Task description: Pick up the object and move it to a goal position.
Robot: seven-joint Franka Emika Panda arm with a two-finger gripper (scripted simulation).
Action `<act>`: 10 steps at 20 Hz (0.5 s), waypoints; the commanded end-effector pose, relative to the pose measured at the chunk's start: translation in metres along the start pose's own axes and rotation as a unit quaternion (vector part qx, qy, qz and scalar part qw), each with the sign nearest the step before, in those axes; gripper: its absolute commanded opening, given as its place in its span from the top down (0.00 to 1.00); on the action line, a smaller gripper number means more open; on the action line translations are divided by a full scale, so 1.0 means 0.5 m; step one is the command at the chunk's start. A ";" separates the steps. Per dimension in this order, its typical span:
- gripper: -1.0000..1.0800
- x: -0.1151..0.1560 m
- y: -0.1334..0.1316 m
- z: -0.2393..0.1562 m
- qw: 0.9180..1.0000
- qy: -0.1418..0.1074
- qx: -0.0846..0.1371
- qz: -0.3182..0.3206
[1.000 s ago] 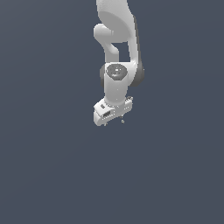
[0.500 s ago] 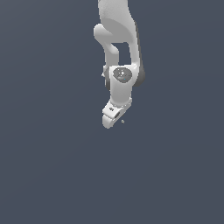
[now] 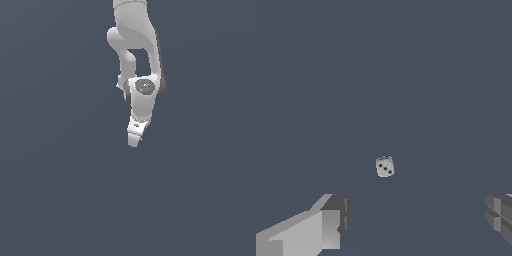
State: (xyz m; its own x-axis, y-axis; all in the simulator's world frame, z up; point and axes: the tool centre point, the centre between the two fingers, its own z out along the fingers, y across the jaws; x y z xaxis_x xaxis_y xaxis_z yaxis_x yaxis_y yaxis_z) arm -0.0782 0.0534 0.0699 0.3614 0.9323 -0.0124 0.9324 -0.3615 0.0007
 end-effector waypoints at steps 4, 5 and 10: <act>0.04 0.010 -0.023 0.014 0.998 0.004 0.000 -0.058; 0.04 0.011 -0.026 0.015 0.998 0.004 0.000 -0.066; 0.04 0.015 -0.036 0.021 0.996 0.006 0.000 -0.089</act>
State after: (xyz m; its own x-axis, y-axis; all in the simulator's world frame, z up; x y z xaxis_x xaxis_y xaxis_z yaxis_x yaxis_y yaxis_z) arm -0.0912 0.0660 0.0600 0.2029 0.9792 -0.0016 0.9792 -0.2029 -0.0004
